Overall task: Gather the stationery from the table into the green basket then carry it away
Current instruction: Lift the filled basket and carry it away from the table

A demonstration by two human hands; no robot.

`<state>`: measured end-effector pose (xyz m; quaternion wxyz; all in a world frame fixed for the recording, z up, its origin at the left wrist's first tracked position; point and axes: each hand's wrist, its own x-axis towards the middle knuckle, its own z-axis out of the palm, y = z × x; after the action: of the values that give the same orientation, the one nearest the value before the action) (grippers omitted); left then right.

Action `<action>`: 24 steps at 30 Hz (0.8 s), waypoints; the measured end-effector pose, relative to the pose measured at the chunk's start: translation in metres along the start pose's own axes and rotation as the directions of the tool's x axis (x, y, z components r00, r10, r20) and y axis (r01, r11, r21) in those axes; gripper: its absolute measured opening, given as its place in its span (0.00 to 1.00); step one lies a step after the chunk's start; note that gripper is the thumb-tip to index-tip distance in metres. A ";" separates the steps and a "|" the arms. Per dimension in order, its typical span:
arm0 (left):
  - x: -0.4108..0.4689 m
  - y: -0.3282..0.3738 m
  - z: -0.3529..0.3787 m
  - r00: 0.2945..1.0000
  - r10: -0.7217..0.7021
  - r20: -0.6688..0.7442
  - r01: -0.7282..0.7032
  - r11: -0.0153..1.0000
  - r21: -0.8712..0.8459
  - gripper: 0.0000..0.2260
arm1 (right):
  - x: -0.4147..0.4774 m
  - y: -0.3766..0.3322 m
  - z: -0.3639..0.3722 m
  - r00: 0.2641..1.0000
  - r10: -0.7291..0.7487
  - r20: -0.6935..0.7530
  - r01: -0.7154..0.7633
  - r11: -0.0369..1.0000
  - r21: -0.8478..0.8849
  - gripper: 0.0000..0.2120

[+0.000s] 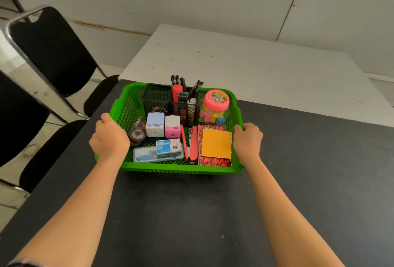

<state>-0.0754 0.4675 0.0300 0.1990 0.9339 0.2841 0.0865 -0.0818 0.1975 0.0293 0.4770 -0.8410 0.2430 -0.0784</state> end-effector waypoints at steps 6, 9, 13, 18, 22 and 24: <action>0.032 -0.045 -0.020 0.998 -0.035 -0.050 0.033 0.999 -0.034 0.17 | -0.022 -0.033 0.045 0.999 -0.052 -0.002 0.052 0.999 -0.011 0.20; 0.059 -0.076 -0.035 0.996 -0.058 -0.073 0.056 0.998 -0.026 0.15 | -0.037 -0.054 0.079 0.996 -0.087 -0.009 0.087 0.995 -0.040 0.20; 0.100 -0.119 -0.056 0.992 -0.067 -0.109 0.066 0.998 -0.012 0.15 | -0.056 -0.082 0.134 0.992 -0.125 0.010 0.125 0.992 -0.020 0.21; 0.136 -0.171 -0.080 0.979 -0.115 -0.167 0.113 0.993 -0.022 0.15 | -0.075 -0.115 0.194 0.986 -0.155 0.069 0.155 0.988 0.001 0.21; 0.152 -0.209 -0.093 0.959 -0.201 -0.199 0.192 0.979 -0.063 0.15 | -0.089 -0.139 0.230 0.972 -0.193 0.136 0.197 0.980 -0.014 0.21; 0.156 -0.230 -0.101 0.938 -0.266 -0.223 0.250 0.963 -0.096 0.15 | -0.097 -0.150 0.250 0.959 -0.220 0.181 0.224 0.975 -0.004 0.21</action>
<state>-0.0888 0.7631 0.0324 0.2044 0.8648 0.4226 0.1783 -0.0250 0.4998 0.0322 0.4748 -0.8723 0.1042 -0.0523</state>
